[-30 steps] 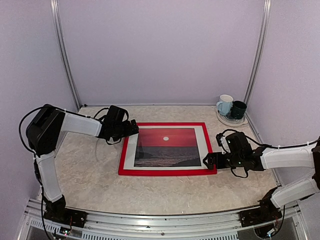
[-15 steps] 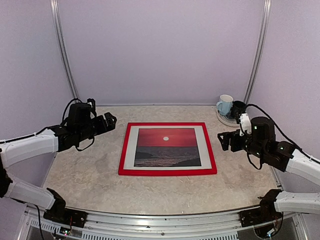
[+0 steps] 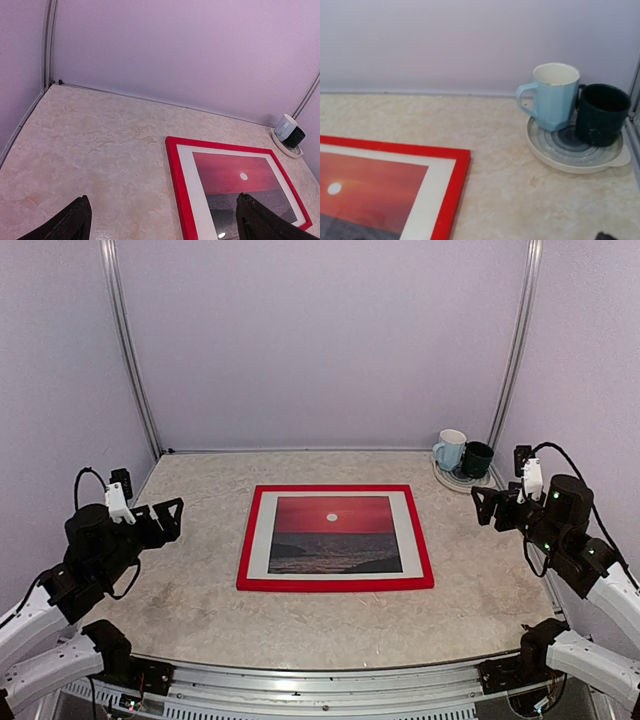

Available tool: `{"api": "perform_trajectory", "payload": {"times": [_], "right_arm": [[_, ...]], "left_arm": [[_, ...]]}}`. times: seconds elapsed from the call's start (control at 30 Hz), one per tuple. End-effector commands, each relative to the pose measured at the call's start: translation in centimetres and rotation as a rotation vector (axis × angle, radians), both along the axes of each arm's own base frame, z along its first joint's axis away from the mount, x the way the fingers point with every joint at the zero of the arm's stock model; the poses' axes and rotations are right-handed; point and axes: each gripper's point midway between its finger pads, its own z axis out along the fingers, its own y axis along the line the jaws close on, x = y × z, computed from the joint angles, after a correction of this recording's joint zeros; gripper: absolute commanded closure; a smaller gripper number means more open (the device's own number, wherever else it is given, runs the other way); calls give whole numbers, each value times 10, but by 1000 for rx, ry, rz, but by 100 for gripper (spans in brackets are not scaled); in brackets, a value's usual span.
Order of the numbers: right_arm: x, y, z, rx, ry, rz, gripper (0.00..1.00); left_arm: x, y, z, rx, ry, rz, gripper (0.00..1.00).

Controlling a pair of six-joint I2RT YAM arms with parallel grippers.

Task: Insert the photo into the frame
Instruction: Reset both arms

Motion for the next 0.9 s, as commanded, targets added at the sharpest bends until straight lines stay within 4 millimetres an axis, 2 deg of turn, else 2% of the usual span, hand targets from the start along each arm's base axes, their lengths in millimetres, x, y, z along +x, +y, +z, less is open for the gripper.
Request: {"api": "perform_trajectory", "payload": {"times": [0.0,0.07,0.23,0.57,0.7,0.87], "right_arm": [[-1,-9,1,7,3,11,1],[0,-11,-9,29,46,43,1],[7,-29,-30,30,107,-24,1],[2,-26,-33,17,107,2,1],[2,-35,-33,8,113,-47,1],[2,-42,-30,1,115,-91,1]], "left_arm": [[-16,26,18,47,-96,82,1],[-20,34,11,69,-68,107,1],[-24,45,14,81,-78,162,1],[-26,55,11,59,-106,198,1],[-21,60,4,53,-89,217,1],[-13,76,0,41,-73,259,1]]}}
